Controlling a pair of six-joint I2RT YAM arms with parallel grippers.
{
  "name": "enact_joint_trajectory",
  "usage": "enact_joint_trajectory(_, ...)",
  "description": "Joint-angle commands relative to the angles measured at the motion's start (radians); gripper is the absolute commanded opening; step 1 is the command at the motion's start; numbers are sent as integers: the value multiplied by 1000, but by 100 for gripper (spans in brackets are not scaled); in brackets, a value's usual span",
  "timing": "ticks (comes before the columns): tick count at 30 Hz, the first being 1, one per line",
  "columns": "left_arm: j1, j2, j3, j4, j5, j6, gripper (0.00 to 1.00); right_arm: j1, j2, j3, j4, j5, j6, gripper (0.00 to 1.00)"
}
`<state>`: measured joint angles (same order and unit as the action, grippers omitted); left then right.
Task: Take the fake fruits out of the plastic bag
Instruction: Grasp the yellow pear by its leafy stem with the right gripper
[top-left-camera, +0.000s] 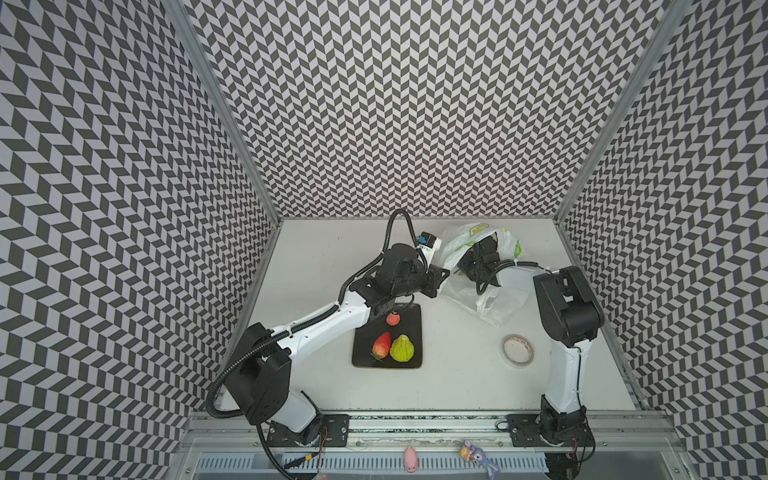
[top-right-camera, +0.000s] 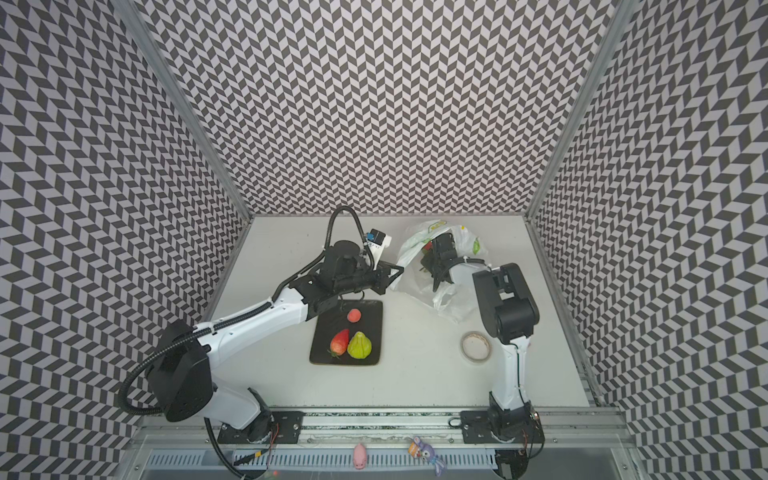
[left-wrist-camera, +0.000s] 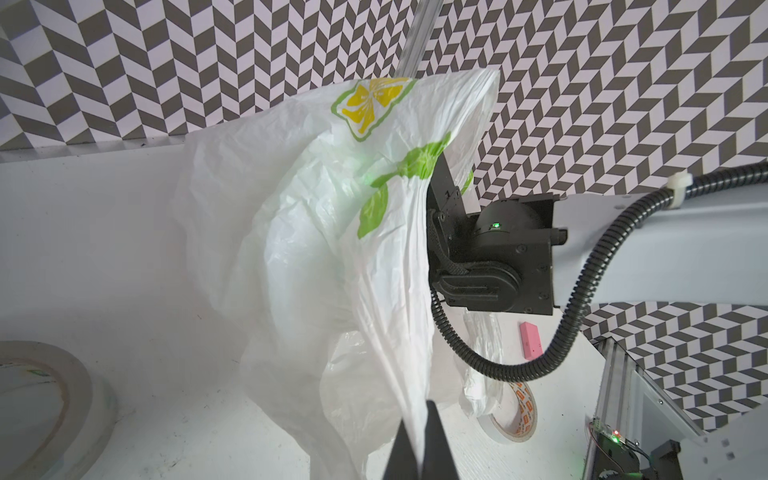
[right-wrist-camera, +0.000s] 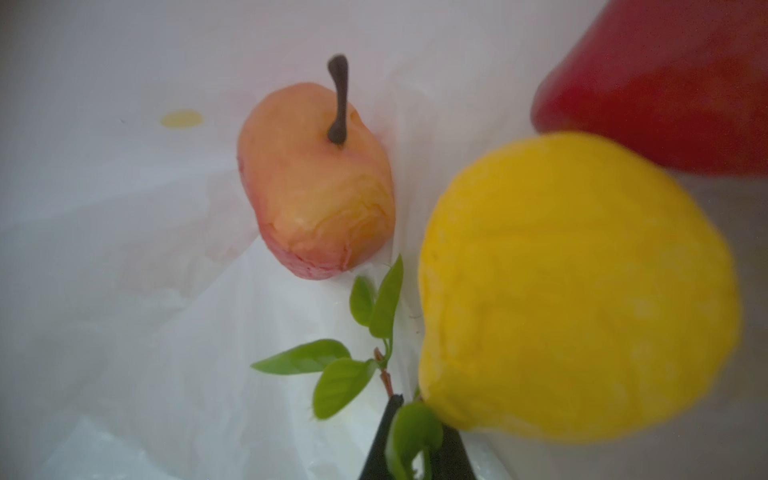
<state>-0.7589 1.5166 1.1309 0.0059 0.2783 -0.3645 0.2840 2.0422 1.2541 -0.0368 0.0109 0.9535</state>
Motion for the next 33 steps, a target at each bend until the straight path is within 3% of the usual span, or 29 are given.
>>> enact_joint_trajectory(1,-3,6,28,0,-8,-4,0,-6,-32,-13,36,5,-3,6)
enact_joint_trajectory(11,13,25,42,19,-19,-14,0,-8,-187,-153,92,-101,-58,3)
enact_joint_trajectory(21,51,62,91,37,-25,-14,0,-8,-350,-238,-18,-239,-340,2)
enact_joint_trajectory(33,87,87,186,70,-30,-5,0,-5,-426,-348,-95,-255,-540,2)
